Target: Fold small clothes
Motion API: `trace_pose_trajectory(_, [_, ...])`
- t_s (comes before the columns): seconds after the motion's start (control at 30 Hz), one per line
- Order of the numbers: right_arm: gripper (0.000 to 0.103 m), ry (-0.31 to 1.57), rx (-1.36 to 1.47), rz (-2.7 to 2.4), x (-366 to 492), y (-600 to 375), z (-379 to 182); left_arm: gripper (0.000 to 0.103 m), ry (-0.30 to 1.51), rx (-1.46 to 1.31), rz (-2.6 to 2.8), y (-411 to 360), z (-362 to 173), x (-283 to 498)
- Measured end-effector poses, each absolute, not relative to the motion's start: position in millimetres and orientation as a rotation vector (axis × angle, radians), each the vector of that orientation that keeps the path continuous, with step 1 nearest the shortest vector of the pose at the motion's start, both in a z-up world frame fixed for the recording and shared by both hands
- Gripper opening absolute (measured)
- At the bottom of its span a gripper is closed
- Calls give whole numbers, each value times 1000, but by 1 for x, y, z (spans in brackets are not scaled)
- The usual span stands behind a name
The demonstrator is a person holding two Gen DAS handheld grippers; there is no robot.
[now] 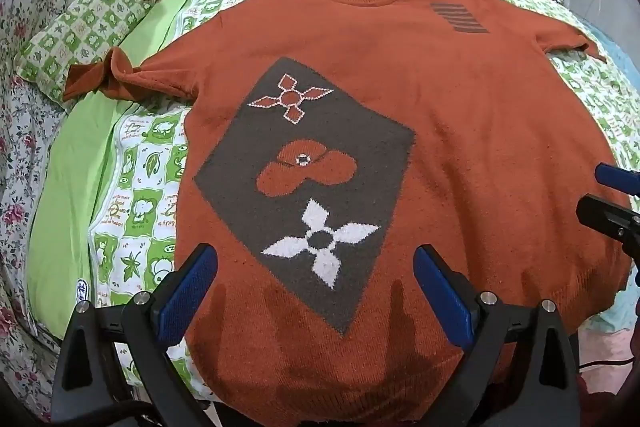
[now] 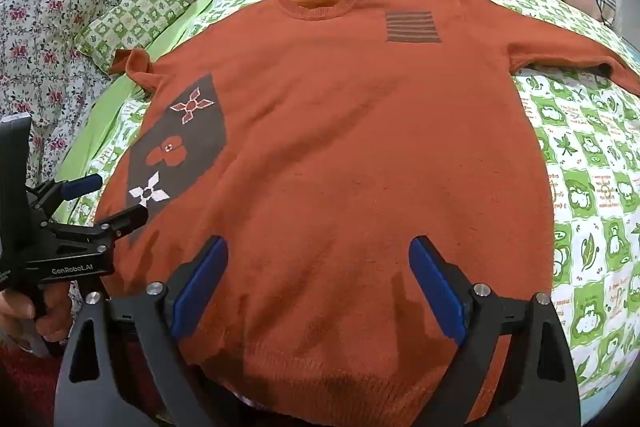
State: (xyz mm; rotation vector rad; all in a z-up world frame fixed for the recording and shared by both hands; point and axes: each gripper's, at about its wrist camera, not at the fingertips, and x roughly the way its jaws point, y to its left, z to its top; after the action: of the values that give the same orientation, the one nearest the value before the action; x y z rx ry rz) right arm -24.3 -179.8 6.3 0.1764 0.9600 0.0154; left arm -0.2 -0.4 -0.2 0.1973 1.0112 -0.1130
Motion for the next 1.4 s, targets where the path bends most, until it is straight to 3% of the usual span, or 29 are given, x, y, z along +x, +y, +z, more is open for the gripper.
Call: trace_pose_trajectory(1.4, [92,935,194,28,-17,-181,13,99,1007,195,-117,-2,-4,8])
